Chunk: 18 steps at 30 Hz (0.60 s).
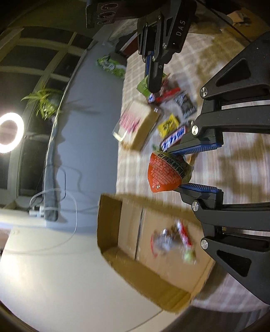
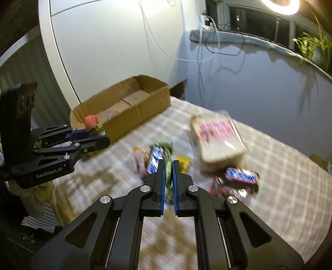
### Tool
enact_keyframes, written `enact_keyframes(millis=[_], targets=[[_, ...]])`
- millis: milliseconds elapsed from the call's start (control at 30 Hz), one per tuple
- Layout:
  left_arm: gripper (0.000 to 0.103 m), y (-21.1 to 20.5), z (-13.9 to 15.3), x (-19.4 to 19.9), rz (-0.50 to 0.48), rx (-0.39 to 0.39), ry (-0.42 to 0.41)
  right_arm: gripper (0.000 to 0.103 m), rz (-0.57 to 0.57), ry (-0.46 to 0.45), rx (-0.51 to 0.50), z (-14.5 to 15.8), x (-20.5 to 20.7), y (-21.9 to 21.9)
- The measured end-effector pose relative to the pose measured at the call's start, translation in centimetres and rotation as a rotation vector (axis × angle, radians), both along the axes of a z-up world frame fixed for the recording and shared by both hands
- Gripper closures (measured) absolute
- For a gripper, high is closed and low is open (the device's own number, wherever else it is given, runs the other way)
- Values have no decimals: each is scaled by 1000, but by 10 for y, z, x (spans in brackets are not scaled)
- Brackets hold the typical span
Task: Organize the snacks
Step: 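Carry both candies into the cardboard box and open both tools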
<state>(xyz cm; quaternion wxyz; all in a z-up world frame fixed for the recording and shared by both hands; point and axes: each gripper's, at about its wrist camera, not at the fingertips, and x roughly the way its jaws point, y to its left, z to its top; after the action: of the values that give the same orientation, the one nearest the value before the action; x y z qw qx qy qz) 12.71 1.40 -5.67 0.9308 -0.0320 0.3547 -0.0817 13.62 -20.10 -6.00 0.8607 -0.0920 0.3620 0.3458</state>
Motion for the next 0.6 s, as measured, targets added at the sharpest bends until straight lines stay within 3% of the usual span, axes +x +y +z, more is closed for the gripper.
enact_keyframes(millis=[600], targets=[[81, 90, 4, 10, 173, 20, -10, 97, 124, -22, 19, 26, 49, 122]])
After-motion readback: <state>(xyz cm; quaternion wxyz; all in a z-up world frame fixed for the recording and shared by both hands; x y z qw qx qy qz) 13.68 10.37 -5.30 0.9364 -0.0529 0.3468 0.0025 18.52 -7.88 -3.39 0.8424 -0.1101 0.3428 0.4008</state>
